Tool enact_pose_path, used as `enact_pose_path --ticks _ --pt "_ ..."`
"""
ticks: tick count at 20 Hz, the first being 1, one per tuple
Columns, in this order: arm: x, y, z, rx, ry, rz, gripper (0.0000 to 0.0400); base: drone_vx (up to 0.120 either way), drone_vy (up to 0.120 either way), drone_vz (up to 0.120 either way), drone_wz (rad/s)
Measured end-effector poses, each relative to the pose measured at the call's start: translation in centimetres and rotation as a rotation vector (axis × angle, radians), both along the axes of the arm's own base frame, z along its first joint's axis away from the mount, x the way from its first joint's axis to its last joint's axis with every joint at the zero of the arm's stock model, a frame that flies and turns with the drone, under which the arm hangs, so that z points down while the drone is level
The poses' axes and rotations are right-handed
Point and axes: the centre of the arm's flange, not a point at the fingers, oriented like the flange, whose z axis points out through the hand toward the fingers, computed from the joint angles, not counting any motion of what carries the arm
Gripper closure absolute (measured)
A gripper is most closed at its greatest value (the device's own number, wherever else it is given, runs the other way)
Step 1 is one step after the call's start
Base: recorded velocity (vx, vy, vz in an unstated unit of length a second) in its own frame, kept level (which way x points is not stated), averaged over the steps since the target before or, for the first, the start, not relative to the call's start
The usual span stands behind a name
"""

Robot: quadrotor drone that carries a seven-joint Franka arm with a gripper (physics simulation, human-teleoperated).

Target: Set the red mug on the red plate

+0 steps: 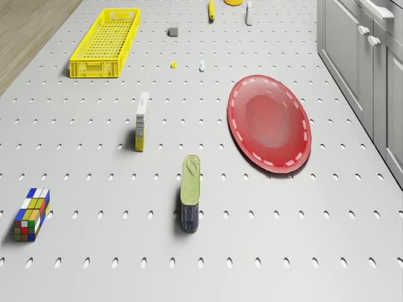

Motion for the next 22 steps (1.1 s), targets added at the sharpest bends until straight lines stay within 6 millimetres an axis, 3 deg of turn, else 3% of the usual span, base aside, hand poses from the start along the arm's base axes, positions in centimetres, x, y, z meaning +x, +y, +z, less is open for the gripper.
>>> enact_pose_path --ticks 14,18,22 --pt "-0.1 1.2 -0.1 -0.118 -0.011 -0.003 0.0000 0.120 -0.120 0.000 0.000" --pt "-0.1 2.4 -0.3 -0.243 -0.013 -0.006 0.0000 0.120 -0.120 0.000 0.000" --pt "-0.1 4.6 -1.2 -0.482 -0.016 -0.012 0.0000 0.120 -0.070 0.000 0.000"
